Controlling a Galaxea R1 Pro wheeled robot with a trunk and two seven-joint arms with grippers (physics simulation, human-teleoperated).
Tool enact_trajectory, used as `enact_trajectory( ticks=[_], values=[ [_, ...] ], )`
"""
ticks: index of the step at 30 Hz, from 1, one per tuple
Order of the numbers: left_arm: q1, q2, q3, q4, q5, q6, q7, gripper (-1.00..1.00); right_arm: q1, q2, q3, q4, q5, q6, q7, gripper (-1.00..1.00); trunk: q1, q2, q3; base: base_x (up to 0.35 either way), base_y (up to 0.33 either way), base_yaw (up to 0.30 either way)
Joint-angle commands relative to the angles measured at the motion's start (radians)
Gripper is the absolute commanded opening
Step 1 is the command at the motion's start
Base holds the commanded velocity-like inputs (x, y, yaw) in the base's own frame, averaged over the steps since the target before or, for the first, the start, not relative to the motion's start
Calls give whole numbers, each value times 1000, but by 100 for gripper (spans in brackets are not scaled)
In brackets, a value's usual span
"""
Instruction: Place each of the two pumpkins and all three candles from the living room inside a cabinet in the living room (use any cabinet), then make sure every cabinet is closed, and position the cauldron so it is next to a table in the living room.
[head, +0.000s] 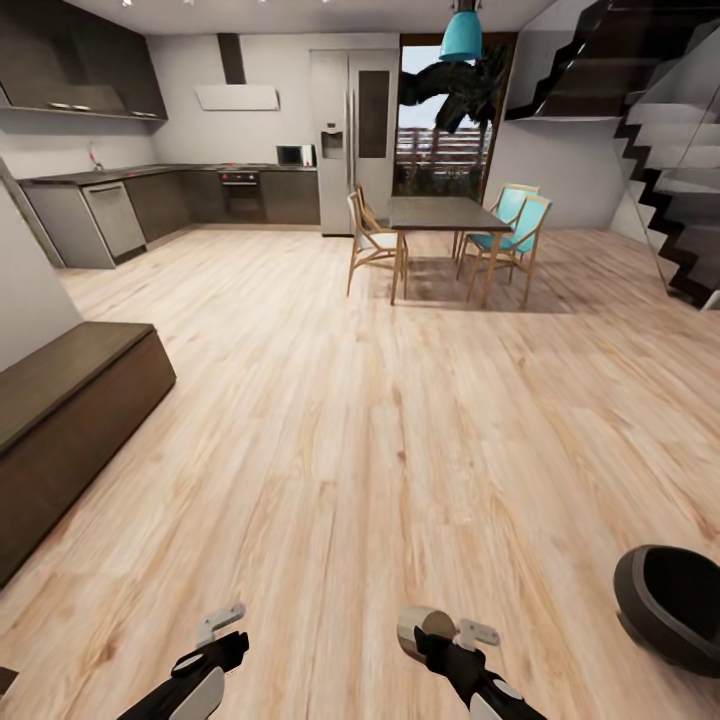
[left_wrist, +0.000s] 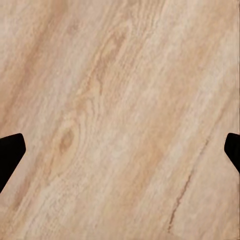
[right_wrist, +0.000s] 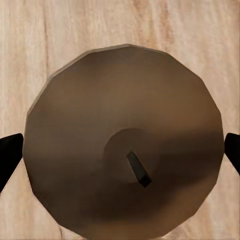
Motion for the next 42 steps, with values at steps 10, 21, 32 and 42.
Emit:
enact_trajectory(
  ticks=[10, 21, 32, 42],
  values=[
    [-1, 1, -8, -3, 7, 2, 8, 100, -1, 0, 6, 3, -9, -8, 2, -100, 0, 0, -1, 325, -87, 0],
    [-1, 1, -8, -3, 9, 2, 8, 100, -1, 0, 7, 3, -8, -8, 0, -100, 0, 0, -1, 325, -87, 0],
    [-1, 1, -8, -3, 9, 2, 8, 100, -1, 0, 6, 3, -8, -8, 0, -100, 0, 0, -1, 325, -87, 0],
    [-1, 1, -8, -3, 11, 3, 8, 100, -1, 0, 6, 3, -8, -10, 1, -100, 0, 0, -1, 325, -87, 0]
  ],
)
